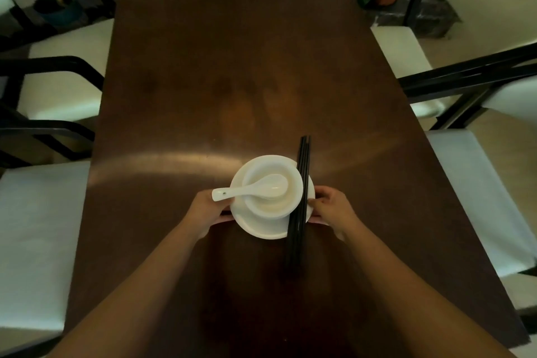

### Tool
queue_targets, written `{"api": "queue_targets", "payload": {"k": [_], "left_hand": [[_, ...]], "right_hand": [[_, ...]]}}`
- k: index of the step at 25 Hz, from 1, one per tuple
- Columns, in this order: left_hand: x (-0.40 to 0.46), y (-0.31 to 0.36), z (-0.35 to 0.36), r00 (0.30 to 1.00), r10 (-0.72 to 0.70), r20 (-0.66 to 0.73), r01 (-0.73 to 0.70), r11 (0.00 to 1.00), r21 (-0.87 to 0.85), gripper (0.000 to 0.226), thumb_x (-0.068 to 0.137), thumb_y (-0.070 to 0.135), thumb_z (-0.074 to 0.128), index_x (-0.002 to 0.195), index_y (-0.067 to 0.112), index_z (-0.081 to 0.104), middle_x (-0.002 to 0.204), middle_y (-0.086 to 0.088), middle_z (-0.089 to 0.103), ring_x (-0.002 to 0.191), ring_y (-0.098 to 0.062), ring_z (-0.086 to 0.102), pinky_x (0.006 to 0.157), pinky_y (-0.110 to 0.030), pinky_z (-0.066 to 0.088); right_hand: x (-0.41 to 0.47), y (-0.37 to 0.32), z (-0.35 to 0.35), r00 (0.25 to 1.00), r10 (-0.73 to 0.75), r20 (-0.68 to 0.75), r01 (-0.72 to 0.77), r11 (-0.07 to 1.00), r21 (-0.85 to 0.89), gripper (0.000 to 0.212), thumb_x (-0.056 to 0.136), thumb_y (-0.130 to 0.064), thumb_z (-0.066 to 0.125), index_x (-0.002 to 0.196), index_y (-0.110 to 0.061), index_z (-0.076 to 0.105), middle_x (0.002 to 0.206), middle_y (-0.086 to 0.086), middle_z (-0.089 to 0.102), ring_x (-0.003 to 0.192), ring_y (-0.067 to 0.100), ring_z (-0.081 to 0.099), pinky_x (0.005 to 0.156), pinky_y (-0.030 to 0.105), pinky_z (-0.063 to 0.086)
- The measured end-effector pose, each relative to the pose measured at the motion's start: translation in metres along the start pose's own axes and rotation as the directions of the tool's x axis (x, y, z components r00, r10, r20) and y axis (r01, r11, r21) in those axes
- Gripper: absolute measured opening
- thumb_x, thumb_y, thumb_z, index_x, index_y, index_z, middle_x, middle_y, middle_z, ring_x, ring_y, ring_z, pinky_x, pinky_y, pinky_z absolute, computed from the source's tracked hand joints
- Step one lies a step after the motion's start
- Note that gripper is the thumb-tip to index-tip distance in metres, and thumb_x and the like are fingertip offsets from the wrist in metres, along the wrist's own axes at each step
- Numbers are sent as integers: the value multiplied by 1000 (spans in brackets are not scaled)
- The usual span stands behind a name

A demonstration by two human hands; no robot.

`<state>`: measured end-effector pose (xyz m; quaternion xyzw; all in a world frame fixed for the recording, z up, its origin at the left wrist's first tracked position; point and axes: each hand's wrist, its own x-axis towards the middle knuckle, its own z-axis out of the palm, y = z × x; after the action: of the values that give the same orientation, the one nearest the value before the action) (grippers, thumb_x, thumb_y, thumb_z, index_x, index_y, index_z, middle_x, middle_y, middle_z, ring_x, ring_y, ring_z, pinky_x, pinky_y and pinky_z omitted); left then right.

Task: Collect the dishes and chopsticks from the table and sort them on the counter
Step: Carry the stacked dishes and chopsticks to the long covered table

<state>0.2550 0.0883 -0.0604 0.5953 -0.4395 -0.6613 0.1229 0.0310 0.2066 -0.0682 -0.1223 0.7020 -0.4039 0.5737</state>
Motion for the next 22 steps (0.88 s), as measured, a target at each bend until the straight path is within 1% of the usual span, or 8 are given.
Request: {"api": "queue_targets", "payload": {"k": [2, 5, 7, 10, 12, 15, 20, 22], "left_hand": [[-2, 0, 7, 1000, 7, 17, -7, 1000, 13, 21, 86, 12, 62, 106, 6, 65, 105, -14, 66, 95, -28, 64, 71, -39, 55], [-10, 2, 24, 998, 35, 57, -37, 999, 32, 15, 86, 13, 63, 100, 8, 67, 101, -12, 68, 94, -27, 65, 67, -36, 56], [-16, 3, 36, 996, 46, 82, -50, 998, 47, 12, 85, 13, 64, 96, 11, 68, 98, -10, 68, 92, -24, 66, 62, -33, 56], [-32, 7, 60, 990, 53, 129, -62, 996, 65, 14, 86, 12, 62, 100, 11, 66, 101, -10, 67, 91, -23, 65, 60, -32, 56], [-45, 11, 78, 981, 71, 182, -91, 991, 102, 19, 87, 12, 59, 105, 8, 64, 102, -12, 66, 93, -27, 65, 61, -33, 56], [-69, 17, 113, 957, 113, 268, -157, 976, 149, 20, 88, 7, 57, 108, 5, 61, 98, -13, 67, 84, -27, 67, 56, -29, 57], [-119, 27, 195, 907, 104, 408, -203, 957, 207, 26, 88, 1, 56, 114, 2, 59, 106, -15, 65, 92, -30, 66, 77, -45, 55], [-142, 25, 234, 881, 104, 462, -232, 945, 230, 26, 88, 1, 56, 114, 2, 60, 107, -15, 66, 93, -30, 66, 76, -45, 57]], "right_hand": [[-6, 4, -8, 1000, 4, -13, -4, 1000, 5, 37, 89, -1, 55, 125, -6, 50, 99, 11, 65, 88, 25, 67, 71, 35, 57], [-21, 10, -24, 999, -8, -52, 9, 1000, 29, 37, 89, -1, 55, 125, -4, 51, 108, 17, 65, 87, 26, 68, 65, 31, 59], [-33, 14, -38, 997, -18, -70, 21, 999, 42, 34, 89, -2, 56, 122, -5, 51, 105, 16, 65, 85, 25, 68, 60, 28, 59], [-63, 21, -62, 992, -51, -117, 61, 995, 82, 30, 87, -3, 58, 116, -7, 53, 97, 10, 65, 81, 19, 69, 54, 25, 58], [-85, 28, -81, 984, -68, -166, 87, 990, 110, 28, 86, -4, 60, 113, -9, 55, 96, 9, 66, 78, 18, 69, 53, 25, 57], [-123, 42, -112, 965, -76, -249, 121, 978, 172, 25, 85, -4, 62, 108, -11, 57, 97, 12, 67, 77, 19, 70, 54, 26, 58], [-199, 71, -180, 923, -75, -378, 172, 958, 230, 24, 86, -4, 61, 109, -9, 58, 99, 13, 68, 77, 20, 71, 55, 27, 58], [-232, 86, -213, 900, -65, -430, 196, 943, 268, 25, 85, -3, 61, 110, -7, 58, 97, 15, 68, 74, 20, 71, 54, 27, 58]]}}
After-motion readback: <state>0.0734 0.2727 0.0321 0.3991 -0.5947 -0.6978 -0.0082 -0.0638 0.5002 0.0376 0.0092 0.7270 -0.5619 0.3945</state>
